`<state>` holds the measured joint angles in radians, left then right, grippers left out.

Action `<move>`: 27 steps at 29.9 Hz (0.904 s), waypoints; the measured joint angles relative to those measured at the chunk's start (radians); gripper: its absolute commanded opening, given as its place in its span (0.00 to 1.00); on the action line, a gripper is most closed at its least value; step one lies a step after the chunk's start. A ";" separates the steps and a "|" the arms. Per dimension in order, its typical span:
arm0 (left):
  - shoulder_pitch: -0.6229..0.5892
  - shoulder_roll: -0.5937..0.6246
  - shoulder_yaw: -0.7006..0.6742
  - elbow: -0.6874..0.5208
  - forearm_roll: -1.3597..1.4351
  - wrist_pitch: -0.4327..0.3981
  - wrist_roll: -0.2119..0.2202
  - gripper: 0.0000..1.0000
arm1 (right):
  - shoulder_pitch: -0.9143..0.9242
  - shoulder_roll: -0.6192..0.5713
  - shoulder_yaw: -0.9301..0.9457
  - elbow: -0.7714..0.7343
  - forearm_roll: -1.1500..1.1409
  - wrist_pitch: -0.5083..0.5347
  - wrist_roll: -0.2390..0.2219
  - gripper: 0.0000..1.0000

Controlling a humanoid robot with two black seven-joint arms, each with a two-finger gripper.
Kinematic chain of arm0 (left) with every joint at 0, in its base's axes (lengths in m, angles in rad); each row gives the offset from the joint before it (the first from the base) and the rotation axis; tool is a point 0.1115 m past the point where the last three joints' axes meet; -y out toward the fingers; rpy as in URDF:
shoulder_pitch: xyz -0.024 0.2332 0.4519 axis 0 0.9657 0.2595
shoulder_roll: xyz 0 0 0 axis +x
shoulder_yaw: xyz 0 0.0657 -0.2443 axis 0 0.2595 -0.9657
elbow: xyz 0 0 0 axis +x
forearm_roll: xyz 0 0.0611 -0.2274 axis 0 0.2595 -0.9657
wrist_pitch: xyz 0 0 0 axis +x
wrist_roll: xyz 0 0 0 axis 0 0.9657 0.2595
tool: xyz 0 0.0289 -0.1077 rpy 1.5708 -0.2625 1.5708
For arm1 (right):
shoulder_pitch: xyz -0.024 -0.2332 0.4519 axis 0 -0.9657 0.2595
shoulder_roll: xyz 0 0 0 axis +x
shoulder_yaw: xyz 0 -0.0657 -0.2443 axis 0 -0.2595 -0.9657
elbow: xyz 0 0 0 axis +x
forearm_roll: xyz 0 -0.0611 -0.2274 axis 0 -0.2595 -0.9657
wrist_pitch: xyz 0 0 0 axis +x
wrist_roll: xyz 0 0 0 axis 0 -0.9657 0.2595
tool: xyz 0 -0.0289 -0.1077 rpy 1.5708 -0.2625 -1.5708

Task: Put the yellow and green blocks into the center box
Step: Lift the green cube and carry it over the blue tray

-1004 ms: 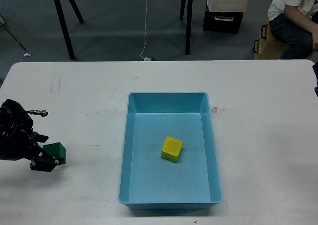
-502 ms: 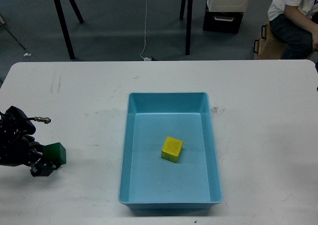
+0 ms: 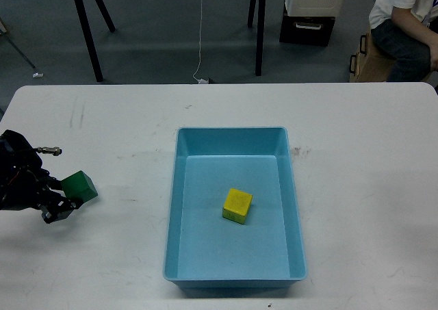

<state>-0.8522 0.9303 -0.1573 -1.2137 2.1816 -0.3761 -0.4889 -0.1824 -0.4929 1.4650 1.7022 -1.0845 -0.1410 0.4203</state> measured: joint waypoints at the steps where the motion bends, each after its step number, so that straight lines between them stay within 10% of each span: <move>1: -0.021 0.001 -0.001 0.000 0.000 0.000 0.000 0.07 | 0.000 0.000 0.000 -0.006 0.000 -0.005 0.000 0.99; 14: -0.385 0.049 -0.004 -0.222 0.000 -0.098 0.000 0.08 | 0.010 0.003 0.028 -0.227 0.027 -0.140 0.000 0.99; 27: -0.560 -0.406 0.012 -0.312 0.000 -0.113 0.000 0.11 | 0.008 0.002 0.028 -0.297 0.094 -0.150 0.002 0.99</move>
<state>-1.4122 0.5248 -0.1456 -1.5261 2.1813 -0.4888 -0.4888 -0.1744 -0.4910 1.4928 1.4052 -0.9909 -0.2907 0.4222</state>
